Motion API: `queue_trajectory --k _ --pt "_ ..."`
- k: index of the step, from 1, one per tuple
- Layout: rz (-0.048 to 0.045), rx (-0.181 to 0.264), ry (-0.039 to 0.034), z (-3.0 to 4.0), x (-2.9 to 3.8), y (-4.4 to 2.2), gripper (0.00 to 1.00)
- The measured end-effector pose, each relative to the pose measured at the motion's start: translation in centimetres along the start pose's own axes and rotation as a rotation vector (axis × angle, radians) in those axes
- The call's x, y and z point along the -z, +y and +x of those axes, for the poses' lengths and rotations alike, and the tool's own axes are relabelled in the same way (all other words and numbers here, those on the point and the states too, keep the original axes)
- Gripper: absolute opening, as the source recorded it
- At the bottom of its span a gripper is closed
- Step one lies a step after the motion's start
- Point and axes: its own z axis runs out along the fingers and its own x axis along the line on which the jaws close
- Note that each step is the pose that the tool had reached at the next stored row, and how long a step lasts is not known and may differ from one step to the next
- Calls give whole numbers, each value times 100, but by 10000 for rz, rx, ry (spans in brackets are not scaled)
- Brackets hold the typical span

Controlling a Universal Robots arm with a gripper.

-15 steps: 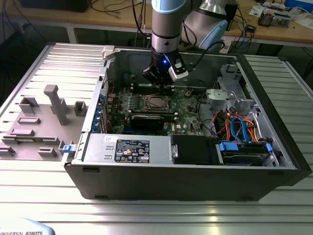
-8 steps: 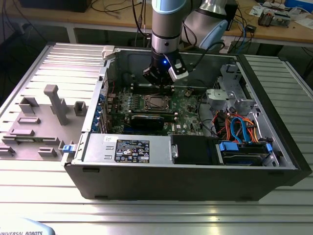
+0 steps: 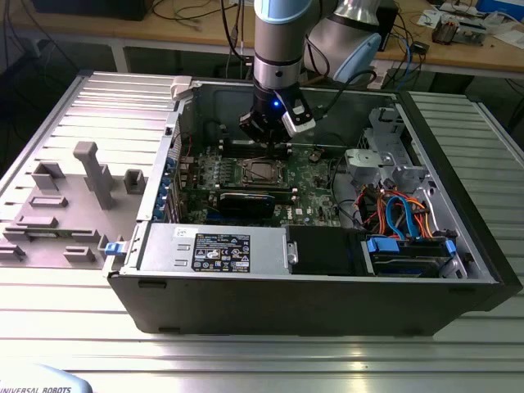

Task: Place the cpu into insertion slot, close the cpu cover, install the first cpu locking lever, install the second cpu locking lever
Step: 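Install the first cpu locking lever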

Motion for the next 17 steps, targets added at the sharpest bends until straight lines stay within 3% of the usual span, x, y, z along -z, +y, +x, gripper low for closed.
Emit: queue_trajectory --k 9,17 --pt "3 -1 2 -6 -80 -6 11" --pt "1 0 1 -7 -70 -5 11"
